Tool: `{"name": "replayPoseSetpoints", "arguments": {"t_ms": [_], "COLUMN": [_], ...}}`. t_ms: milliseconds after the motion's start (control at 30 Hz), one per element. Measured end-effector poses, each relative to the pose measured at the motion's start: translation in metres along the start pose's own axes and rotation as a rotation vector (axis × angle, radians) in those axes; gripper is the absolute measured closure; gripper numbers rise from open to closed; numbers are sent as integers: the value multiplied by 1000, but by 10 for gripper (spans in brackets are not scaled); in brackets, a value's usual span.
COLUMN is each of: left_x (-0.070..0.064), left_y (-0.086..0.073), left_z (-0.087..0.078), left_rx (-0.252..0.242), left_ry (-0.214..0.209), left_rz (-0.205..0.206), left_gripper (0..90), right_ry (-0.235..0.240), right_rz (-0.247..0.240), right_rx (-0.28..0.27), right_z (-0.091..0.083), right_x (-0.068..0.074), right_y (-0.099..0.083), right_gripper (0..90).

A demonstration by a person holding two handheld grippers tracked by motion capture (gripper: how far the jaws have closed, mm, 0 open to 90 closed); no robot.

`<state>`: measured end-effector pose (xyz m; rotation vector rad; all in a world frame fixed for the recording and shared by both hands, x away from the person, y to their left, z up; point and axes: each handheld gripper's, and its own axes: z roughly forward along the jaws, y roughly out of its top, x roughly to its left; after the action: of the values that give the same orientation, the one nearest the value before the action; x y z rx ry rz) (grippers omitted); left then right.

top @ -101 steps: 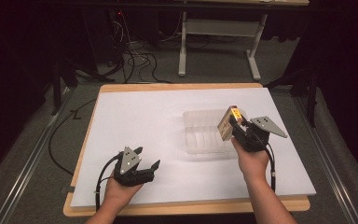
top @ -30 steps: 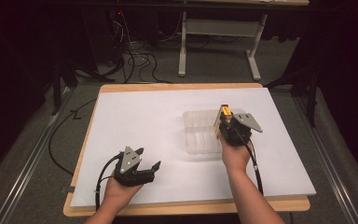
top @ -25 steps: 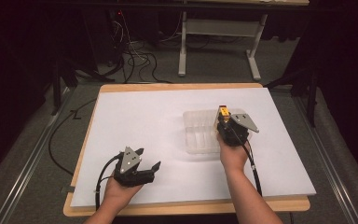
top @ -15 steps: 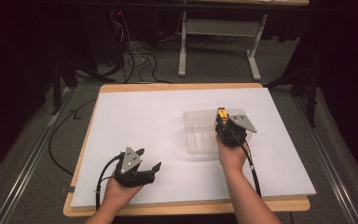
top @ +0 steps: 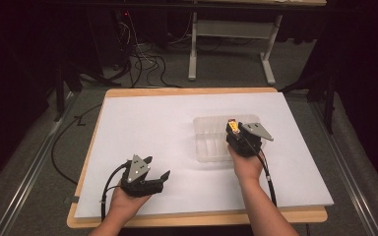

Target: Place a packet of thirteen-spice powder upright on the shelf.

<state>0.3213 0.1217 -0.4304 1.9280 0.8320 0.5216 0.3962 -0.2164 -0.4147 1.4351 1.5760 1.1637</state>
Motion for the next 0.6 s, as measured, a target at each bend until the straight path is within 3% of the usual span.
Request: {"name": "replayPoseSetpoints", "arguments": {"t_ms": [67, 167, 400, 533, 600], "left_x": [1, 2, 2, 3, 5], "left_y": [0, -1, -1, -1, -1], "left_z": [0, 0, 1, 3, 3], "left_rx": [0, 3, 2, 3, 3], "left_ry": [0, -1, -5, -1, 0], "left_rz": [-1, -5, -6, -6, -16], "left_gripper": [239, 238, 239, 238, 237], "right_ry": [7, 72, 157, 195, 240], "right_rz": [-7, -19, -32, -57, -63], "right_rx": [2, 8, 14, -1, -1], "right_z": [-2, -8, -23, -41, -55], "right_x": [0, -2, -9, -15, -23], "right_y": [0, 1, 4, 3, 2], "right_gripper": [487, 404, 298, 270, 230]}}
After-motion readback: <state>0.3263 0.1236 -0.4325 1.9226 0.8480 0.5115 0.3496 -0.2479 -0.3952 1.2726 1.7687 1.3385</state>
